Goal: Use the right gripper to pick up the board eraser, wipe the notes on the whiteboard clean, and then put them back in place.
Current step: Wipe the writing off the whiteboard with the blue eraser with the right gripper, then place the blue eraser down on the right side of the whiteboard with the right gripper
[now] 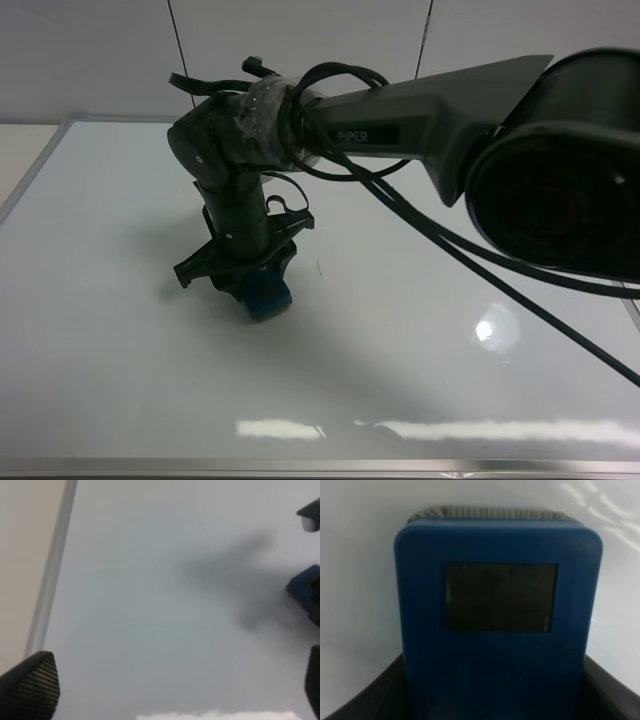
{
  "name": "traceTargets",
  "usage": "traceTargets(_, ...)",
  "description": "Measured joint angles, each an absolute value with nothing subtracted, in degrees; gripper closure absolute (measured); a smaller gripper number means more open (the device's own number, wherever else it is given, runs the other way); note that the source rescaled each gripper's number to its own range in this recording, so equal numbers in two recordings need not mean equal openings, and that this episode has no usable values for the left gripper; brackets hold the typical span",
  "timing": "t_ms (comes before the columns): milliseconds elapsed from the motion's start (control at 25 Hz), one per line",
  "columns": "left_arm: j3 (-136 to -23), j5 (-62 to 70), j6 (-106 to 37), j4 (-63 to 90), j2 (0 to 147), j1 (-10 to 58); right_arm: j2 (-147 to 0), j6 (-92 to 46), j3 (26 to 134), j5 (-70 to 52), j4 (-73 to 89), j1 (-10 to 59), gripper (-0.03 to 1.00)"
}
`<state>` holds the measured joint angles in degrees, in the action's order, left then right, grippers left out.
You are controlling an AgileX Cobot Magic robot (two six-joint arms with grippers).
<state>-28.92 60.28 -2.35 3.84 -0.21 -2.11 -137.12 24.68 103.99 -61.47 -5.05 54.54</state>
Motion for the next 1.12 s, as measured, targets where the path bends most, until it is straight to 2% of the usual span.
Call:
traceTargets(400, -28.92, 60.28, -2.35, 3.84, -0.21, -2.11, -123.28, 32.15, 75.81, -44.71, -9.42, 44.67, 0.97)
traceTargets(560, -28.92, 60.28, -2.35, 3.84, -0.21, -2.11, -118.91, 33.15, 67.62, -38.58, -9.95, 40.88, 0.97)
traceTargets(760, -28.92, 60.28, -2.35, 3.84, -0.21, -2.11, -114.94, 33.38, 62.56, -37.53, -11.36, 37.66, 0.97)
traceTargets(1120, -28.92, 60.28, -2.35, 3.84, -0.21, -2.11, -101.22, 31.58, 59.76, -41.46, -12.95, 36.62, 0.97)
